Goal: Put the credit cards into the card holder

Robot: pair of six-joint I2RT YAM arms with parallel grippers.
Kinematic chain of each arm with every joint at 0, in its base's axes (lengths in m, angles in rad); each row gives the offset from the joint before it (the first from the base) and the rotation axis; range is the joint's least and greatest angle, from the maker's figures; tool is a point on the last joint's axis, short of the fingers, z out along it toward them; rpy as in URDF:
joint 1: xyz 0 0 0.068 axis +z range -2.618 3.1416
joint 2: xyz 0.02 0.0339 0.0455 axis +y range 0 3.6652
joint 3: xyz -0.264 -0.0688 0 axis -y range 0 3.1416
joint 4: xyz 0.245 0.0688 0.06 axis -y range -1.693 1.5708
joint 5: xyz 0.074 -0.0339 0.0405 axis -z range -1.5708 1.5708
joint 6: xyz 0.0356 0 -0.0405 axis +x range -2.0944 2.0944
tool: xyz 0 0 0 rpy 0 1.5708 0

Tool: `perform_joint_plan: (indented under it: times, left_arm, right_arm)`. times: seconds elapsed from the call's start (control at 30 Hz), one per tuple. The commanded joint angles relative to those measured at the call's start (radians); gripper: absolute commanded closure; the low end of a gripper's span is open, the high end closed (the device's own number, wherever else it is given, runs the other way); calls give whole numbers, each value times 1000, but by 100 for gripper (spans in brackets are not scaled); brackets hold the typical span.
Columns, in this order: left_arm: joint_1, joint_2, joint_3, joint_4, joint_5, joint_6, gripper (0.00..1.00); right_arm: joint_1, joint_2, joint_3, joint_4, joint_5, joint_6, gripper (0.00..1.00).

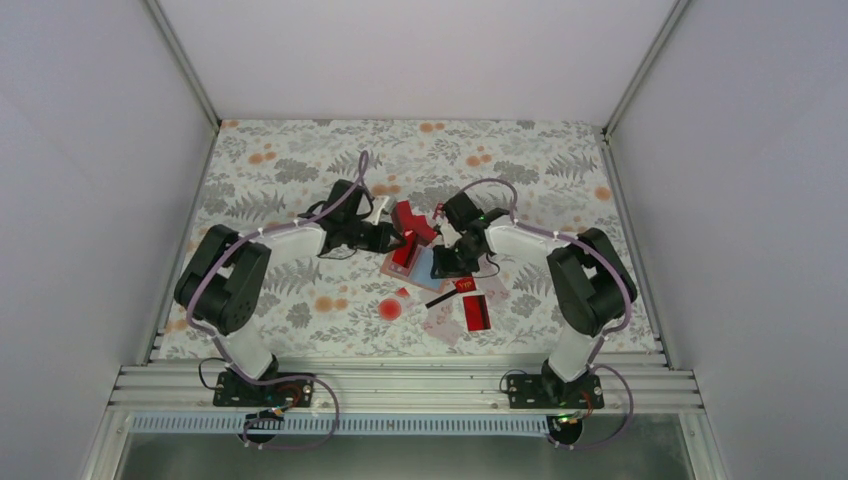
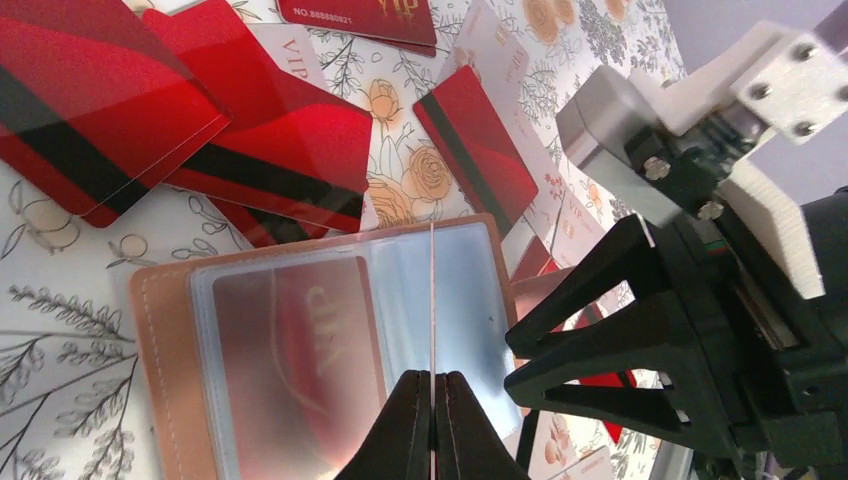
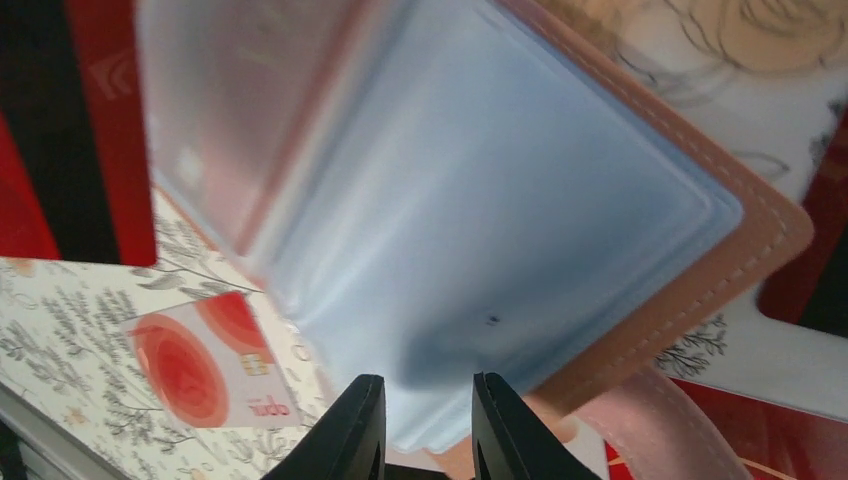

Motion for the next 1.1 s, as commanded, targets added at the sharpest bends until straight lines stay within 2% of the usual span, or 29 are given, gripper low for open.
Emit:
perform_joint_plan:
  times: [0.0, 0.33, 0.53, 1.07]
  left_arm:
    - [4, 66, -1, 128, 64, -43, 98]
    - [3, 151, -10, 266, 89, -105, 98]
    - [4, 172, -19, 310, 77, -118, 98]
    - [-10, 244, -55, 425, 118, -184, 98]
  right_arm:
    - [-36, 14, -68, 89, -29, 15, 77]
    - [-57, 48, -177, 170, -32, 7, 79]
    - [-61, 65, -206, 156, 15, -23, 80]
    - [-61, 78, -226, 139, 29, -33, 80]
